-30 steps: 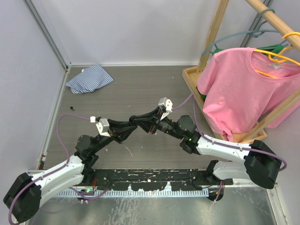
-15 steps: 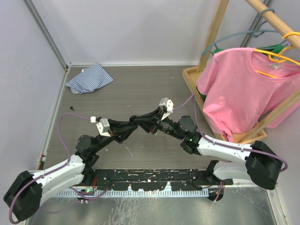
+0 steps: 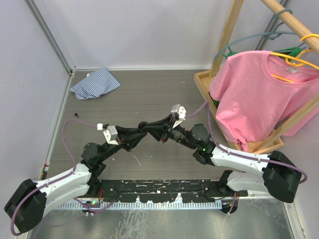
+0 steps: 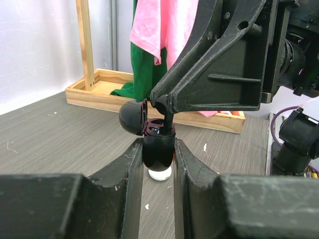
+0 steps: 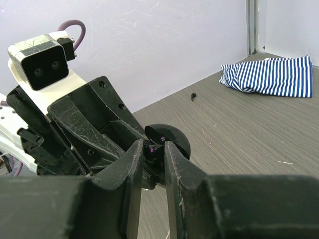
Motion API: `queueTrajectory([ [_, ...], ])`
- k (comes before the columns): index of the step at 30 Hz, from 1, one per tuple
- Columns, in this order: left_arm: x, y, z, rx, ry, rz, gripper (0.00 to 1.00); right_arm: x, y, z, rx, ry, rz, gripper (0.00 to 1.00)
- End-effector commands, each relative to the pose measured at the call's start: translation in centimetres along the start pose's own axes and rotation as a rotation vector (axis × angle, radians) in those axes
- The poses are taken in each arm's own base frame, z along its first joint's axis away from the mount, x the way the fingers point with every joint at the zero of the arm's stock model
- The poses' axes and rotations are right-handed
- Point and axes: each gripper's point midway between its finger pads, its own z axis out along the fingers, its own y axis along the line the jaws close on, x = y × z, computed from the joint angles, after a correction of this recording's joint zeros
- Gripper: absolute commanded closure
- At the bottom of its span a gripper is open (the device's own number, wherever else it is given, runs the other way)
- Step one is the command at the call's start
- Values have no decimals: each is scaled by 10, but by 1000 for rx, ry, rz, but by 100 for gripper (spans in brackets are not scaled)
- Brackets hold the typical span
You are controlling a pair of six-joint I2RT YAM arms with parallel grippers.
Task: Insert the wireless bluetooth earbuds into the charging case
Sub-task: Place the earbud in the charging case.
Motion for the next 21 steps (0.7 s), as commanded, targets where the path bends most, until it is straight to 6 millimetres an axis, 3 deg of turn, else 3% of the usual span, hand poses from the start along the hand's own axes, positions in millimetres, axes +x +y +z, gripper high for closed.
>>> queueTrajectory([
  [1, -50, -1, 11, 8, -162, 91, 100, -13, 7, -2, -13, -37, -4, 77],
  [13, -36, -3, 8, 29, -121, 114, 100, -6, 3, 3, 5, 7, 9, 73],
  [21, -21, -1, 6, 26, -66, 124, 100, -22, 4, 5, 28, 29, -5, 63],
])
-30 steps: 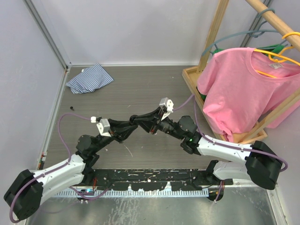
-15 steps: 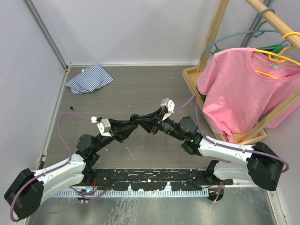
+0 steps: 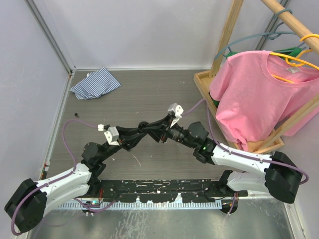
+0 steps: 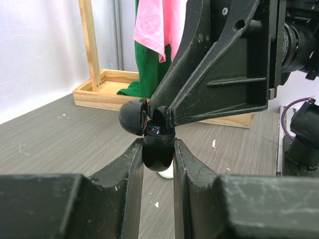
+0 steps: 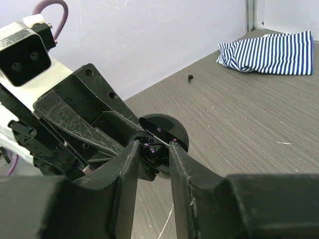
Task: Insert the wireless bluetooth earbuds into the charging case
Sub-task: Place the earbud in the charging case.
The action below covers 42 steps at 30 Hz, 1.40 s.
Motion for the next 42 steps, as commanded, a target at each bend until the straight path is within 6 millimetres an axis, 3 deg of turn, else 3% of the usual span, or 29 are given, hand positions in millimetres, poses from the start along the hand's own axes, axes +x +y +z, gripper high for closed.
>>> queueTrajectory([
  [1, -21, 0, 5, 13, -68, 69, 100, -36, 11, 1, -2, -40, -29, 62],
  [7, -14, 0, 3, 12, -40, 64, 100, -50, 8, -5, 55, -1, -47, 58],
  [11, -11, 0, 2, 14, -32, 63, 100, -53, -7, -15, 155, 27, -73, 58],
  [19, -12, -3, 2, 26, -34, 61, 100, -38, -31, -22, 278, 113, -113, 57],
  [26, -12, -5, 1, 38, -34, 62, 100, -26, -28, -14, 240, 155, -113, 56],
  [42, -11, -11, 3, 78, -23, 53, 100, -30, -8, -5, 119, 131, -115, 53],
])
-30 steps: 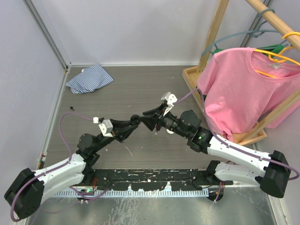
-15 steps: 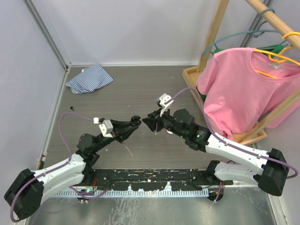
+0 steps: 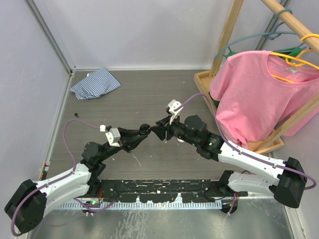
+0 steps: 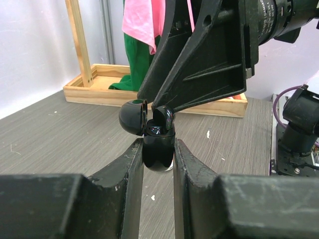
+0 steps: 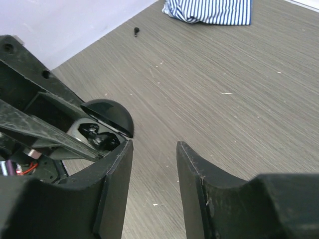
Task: Insert the wireless bluetooth earbuds into the charging case
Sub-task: Place the earbud in the charging case.
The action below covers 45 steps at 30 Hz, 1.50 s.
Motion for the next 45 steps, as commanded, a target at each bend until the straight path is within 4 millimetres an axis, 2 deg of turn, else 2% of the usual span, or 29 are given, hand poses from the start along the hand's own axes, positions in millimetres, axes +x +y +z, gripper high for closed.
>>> queueTrajectory([
  [1, -18, -3, 5, 27, -55, 43, 100, -44, 26, 0, -106, -125, -11, 53],
  [8, -18, -1, 4, 13, -55, 43, 100, -46, 25, -6, -102, -141, -17, 52],
  [13, -18, -4, 5, 32, -53, 42, 100, -43, 31, -2, -141, -118, -28, 50],
  [24, -23, -17, 5, 103, -69, 43, 100, -40, 27, 2, -125, -112, -48, 47],
  [33, -22, -16, 5, 101, -64, 39, 100, -39, 32, 2, -157, -105, -67, 44],
  [40, -21, -12, 5, 79, -62, 38, 100, -50, 27, -9, -120, -145, -79, 43],
  [45, -18, -3, 6, 25, -55, 29, 100, -46, 23, -17, -109, -125, -96, 36],
])
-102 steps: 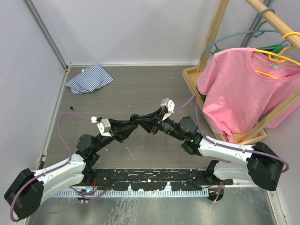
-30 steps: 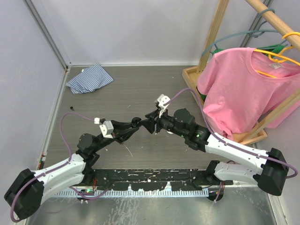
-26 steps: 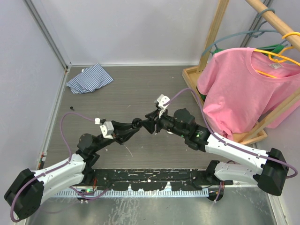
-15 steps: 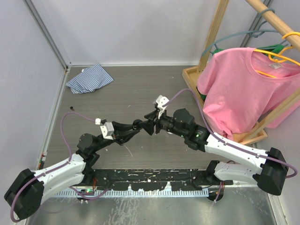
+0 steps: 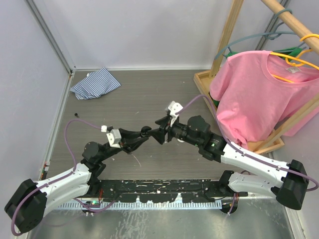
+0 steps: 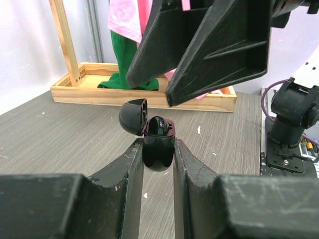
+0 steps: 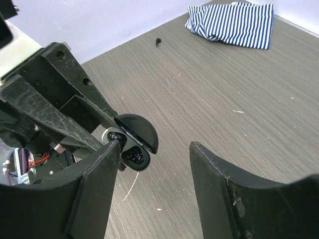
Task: Insert the wireless bluetooth earbuds into the charging case
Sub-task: Place the earbud in the charging case, then adjust the charging case.
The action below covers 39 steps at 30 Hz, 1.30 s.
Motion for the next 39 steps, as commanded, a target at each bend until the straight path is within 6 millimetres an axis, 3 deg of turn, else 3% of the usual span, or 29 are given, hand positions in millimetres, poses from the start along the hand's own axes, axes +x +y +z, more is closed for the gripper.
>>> queueTrajectory([
  [1, -22, 10, 6, -45, -69, 38, 100, -32, 1, -11, -2, -80, -37, 35],
  [10, -23, 12, 8, -55, -72, 25, 100, -12, -2, -19, -144, -61, 24, 32],
  [17, -36, 6, 13, -23, -95, 3, 100, 1, -1, -33, -320, -128, 5, 33],
  [26, -50, 0, 16, 5, -123, -62, 100, 0, -1, -33, -352, -188, -9, 35],
  [39, -62, -17, 28, 117, -131, -130, 100, -7, 16, -33, -482, -290, -59, 45],
])
